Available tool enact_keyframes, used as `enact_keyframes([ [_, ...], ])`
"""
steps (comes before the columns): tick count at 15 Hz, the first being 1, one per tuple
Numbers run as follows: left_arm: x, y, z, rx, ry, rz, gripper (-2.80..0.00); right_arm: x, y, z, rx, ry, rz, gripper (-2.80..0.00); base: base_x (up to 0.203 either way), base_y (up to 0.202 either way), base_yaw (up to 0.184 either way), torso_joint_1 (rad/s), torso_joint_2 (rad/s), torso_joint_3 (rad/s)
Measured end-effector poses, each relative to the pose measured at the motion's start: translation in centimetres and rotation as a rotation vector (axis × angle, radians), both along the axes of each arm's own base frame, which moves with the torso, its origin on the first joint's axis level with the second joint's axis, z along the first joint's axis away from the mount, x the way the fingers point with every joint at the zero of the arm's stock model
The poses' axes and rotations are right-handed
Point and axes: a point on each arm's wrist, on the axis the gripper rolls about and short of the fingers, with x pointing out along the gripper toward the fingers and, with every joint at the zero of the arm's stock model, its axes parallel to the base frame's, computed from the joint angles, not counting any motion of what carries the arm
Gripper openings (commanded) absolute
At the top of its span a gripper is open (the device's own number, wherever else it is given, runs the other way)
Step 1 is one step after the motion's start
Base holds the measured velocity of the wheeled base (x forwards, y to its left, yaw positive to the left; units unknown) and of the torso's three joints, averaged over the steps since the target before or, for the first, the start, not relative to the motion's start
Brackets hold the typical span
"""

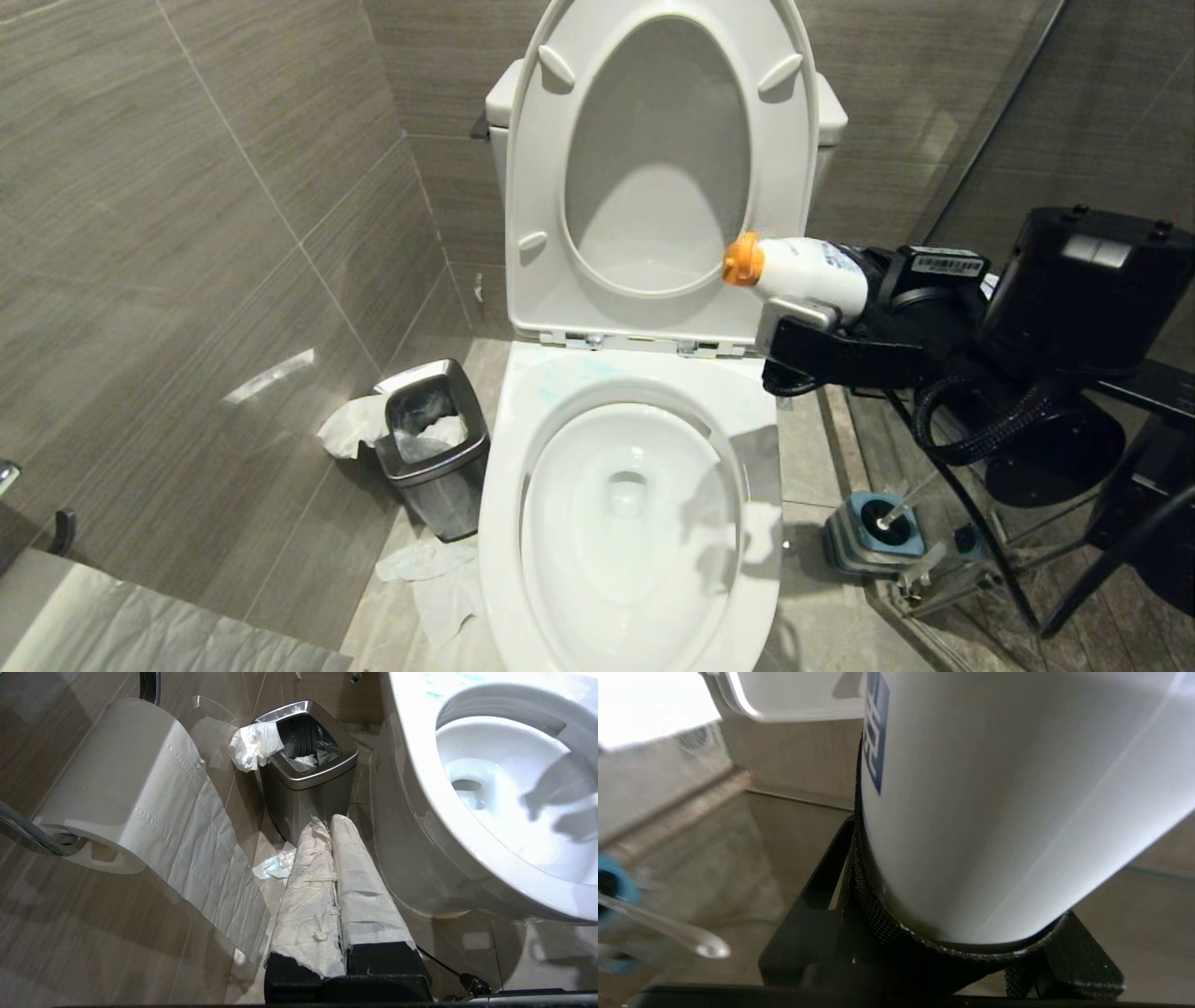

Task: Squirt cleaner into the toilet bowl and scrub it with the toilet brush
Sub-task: Pour in the cleaning agent

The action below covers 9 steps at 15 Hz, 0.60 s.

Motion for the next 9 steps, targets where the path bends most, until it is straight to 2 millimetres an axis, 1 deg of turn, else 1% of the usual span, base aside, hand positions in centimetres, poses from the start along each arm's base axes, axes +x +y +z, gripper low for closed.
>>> enact_keyframes([
  [4, 0.00, 0.00, 0.00, 0.000, 0.000, 0.000, -2.80, 0.34, 0.24, 0.24, -0.171, 0.007, -0.009, -2.80, 0.000, 0.000, 0.000, 0.000, 0.00, 0.000],
  [9, 0.00, 0.00, 0.00, 0.000, 0.000, 0.000, -2.80, 0.53, 0.49, 0.53, -0.296, 0.008, -0.013, -2.80, 0.000, 0.000, 0.000, 0.000, 0.00, 0.000],
])
